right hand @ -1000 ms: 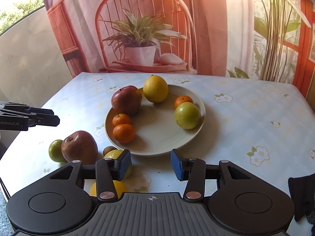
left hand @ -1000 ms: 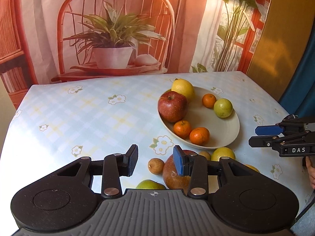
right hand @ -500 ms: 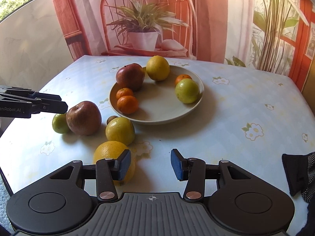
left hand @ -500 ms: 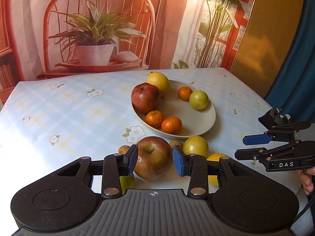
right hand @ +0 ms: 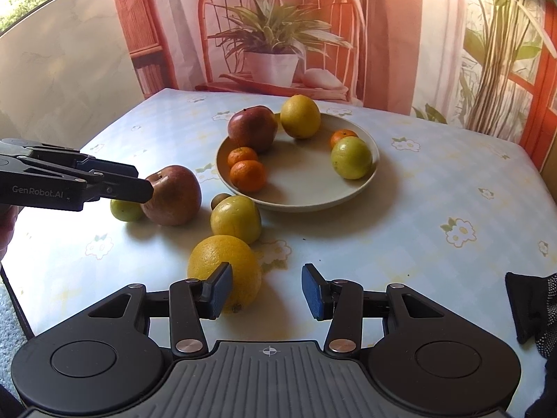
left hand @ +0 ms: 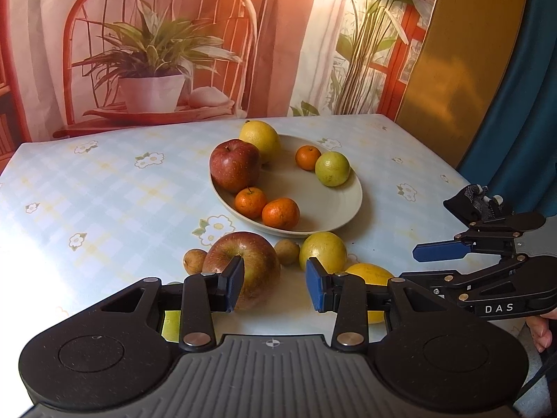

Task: Organize fruits
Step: 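Move the open left tool toward a large yellow lemon beside the plate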

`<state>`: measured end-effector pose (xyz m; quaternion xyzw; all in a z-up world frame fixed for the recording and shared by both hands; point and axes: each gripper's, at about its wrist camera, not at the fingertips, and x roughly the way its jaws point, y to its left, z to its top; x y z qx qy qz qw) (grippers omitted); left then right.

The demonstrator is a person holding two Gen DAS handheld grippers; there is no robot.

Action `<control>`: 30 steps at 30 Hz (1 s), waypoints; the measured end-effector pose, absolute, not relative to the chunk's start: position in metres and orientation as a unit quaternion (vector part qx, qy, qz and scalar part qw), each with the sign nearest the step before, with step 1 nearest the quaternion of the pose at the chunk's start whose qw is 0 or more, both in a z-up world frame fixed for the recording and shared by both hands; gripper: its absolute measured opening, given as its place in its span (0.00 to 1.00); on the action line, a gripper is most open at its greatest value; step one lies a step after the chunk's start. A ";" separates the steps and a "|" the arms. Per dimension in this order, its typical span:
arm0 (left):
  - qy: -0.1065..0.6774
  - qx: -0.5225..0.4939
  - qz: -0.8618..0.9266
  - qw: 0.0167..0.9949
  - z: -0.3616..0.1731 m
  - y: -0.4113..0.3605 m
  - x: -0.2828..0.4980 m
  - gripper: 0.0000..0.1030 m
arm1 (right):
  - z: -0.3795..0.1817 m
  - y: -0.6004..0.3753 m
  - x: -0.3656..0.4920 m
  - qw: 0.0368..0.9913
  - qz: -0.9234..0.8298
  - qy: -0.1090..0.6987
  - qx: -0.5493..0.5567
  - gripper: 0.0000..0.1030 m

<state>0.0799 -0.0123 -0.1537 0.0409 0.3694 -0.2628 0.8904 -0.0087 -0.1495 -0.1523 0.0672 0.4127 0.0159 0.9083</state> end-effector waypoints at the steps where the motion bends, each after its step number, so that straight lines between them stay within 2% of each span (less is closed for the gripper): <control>1: 0.370 0.041 -0.264 0.890 -0.154 -0.013 0.080 0.40 | -0.153 -0.150 -0.009 0.908 0.017 0.414 0.067 0.40; 30: 0.399 0.055 -0.317 0.859 -0.172 -0.048 0.084 0.39 | -0.161 -0.152 -0.024 0.905 0.031 0.416 0.086 0.44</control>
